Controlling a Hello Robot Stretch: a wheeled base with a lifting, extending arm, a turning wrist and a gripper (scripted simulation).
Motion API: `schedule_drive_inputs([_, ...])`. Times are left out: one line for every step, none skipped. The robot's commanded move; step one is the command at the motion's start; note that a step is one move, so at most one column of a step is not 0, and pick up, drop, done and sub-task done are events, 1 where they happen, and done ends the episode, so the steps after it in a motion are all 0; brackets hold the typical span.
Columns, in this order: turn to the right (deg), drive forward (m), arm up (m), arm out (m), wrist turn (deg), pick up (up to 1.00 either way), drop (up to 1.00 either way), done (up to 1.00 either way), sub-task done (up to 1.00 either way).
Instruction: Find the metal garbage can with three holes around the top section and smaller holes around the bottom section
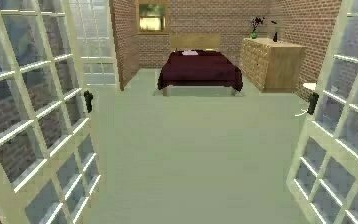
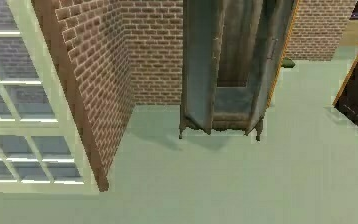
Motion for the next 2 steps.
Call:
schedule_drive_inputs([0.0, 1.0, 0.0, 0.0, 0.0, 0.0, 0.0, 0.0, 0.0])
schedule_drive_inputs([0.0, 0.8, 0.0, 0.0, 0.0, 0.0, 0.0, 0.0, 0.0])
